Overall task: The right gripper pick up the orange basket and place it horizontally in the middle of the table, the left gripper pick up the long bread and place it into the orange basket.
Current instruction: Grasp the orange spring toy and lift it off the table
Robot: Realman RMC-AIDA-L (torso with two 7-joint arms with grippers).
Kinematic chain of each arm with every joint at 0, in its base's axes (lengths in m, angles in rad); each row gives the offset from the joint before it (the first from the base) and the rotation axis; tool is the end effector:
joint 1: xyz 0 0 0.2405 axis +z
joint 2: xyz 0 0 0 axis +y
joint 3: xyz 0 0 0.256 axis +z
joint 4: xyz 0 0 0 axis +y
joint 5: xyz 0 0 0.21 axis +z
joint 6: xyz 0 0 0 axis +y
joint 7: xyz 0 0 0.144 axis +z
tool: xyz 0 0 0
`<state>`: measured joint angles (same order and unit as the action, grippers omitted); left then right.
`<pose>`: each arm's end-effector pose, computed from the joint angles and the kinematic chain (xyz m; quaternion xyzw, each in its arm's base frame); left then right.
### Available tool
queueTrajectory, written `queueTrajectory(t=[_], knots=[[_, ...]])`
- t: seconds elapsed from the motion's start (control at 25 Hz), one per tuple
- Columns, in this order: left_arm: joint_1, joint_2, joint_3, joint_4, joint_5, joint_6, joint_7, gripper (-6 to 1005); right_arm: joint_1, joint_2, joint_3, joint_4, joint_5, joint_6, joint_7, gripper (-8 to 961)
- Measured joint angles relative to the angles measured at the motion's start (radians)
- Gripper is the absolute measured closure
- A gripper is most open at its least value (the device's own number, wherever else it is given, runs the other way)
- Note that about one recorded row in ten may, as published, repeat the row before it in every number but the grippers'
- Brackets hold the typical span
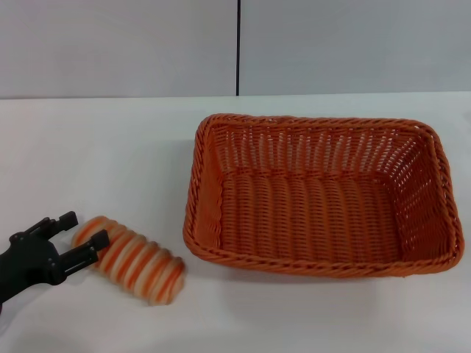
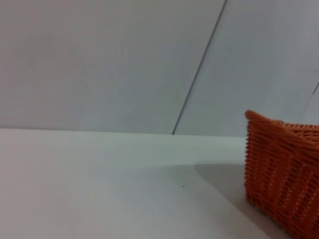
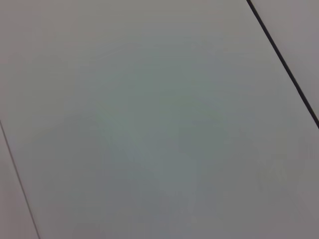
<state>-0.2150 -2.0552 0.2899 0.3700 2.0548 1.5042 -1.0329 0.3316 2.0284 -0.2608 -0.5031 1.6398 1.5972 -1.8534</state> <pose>-0.3831 0.2134 -0.0030 -0.8437 -0.3561 -0.2727 0.2951 0.3402 0.2934 0.1102 -0.7053 0.2913 0.4939 0.4170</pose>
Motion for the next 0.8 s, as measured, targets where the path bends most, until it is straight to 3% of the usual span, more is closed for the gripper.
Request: queueTrajectory(t=[0.8], knots=[[-0.003, 0.001, 0.049, -0.010, 0.001, -0.006, -0.004, 263, 0.000, 0.003, 0.000, 0.000, 0.000, -0.005, -0.001, 223]])
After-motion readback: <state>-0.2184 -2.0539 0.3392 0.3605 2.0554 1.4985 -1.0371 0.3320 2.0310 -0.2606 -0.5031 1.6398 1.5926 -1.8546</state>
